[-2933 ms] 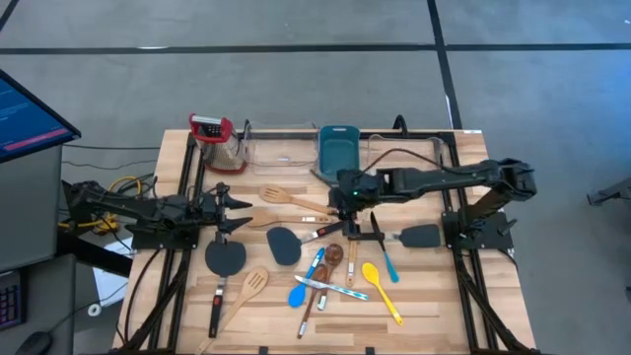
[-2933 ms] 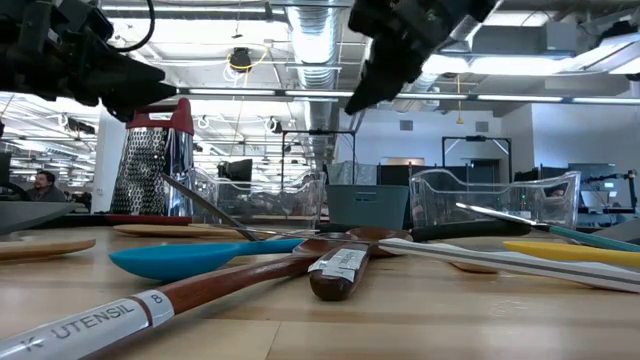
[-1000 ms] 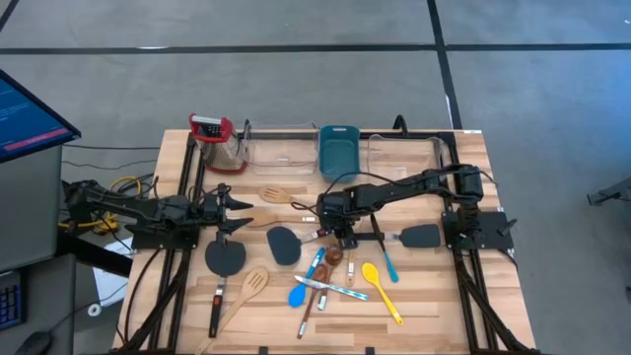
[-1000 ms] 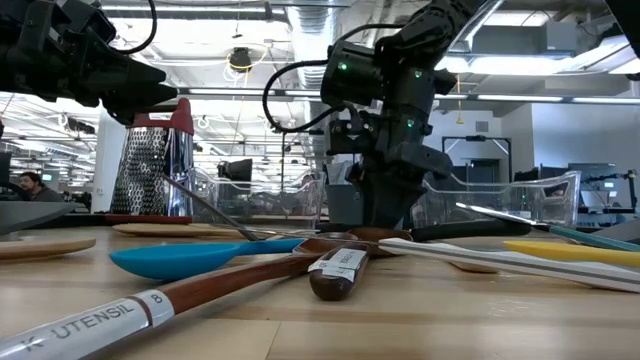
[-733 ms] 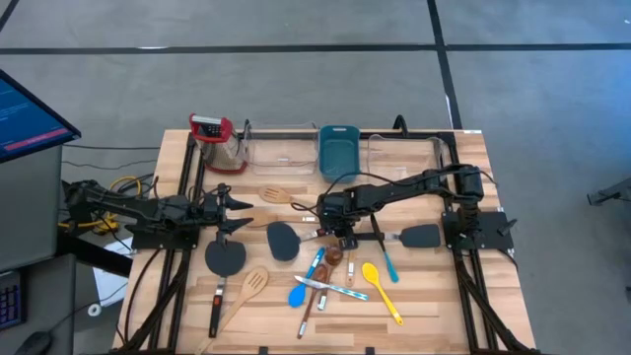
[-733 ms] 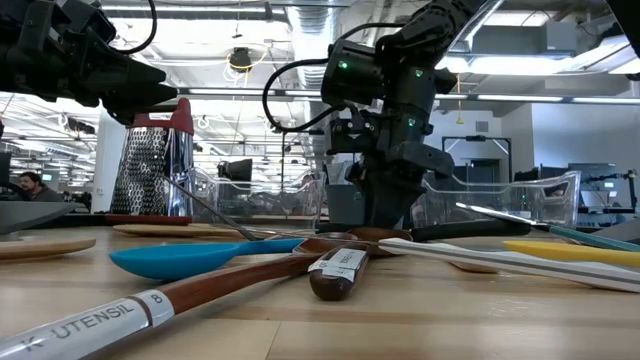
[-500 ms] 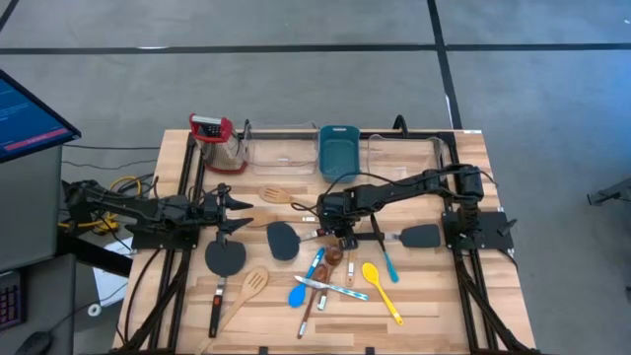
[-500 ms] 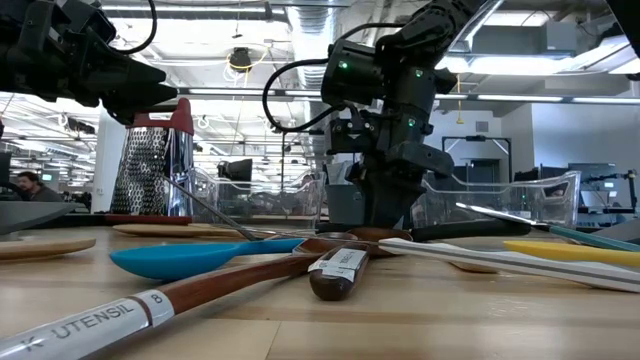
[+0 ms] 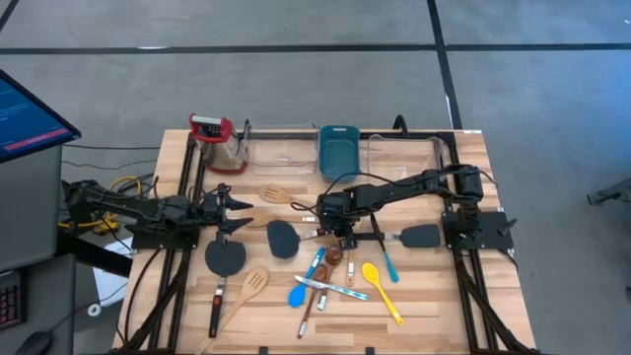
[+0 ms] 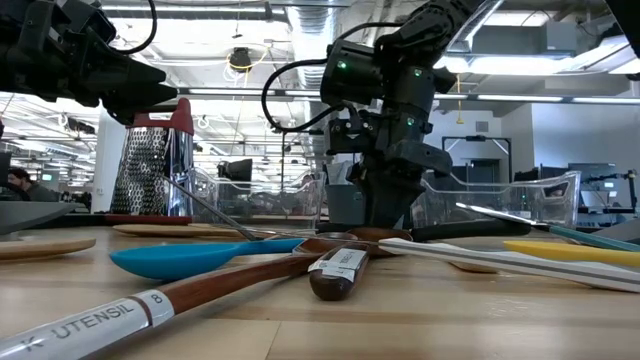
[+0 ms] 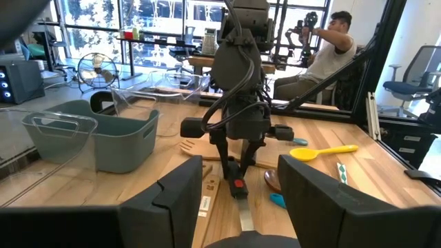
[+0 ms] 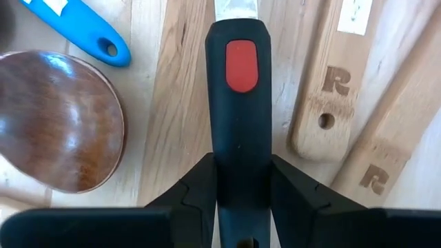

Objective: Pick & Place Kitchen Items
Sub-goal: Put the black spatula into the right transparent bin

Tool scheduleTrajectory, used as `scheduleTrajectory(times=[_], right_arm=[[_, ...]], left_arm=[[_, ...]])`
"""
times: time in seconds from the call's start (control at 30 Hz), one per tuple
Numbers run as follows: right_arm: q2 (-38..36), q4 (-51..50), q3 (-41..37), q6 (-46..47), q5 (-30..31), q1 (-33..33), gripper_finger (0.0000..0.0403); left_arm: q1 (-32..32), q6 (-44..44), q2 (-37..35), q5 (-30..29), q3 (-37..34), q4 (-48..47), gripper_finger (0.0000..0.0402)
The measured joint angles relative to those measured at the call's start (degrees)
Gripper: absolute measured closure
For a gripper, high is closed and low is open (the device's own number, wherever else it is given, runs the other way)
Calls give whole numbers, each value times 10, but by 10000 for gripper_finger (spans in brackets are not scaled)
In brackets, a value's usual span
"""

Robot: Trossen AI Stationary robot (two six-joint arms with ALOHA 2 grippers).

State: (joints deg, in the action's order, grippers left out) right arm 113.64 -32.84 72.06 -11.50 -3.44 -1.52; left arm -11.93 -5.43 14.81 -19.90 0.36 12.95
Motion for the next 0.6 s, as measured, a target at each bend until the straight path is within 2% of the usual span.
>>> scheduleTrajectory(times=[0.3,0.6], right_arm=[[-11,-60,40,-6,-40,0,307],[-89,-92,43,-20,-42,-18,307]], left_arm=[[0,0,0,0,0,0,224],[0,0,0,2,0,1,224]])
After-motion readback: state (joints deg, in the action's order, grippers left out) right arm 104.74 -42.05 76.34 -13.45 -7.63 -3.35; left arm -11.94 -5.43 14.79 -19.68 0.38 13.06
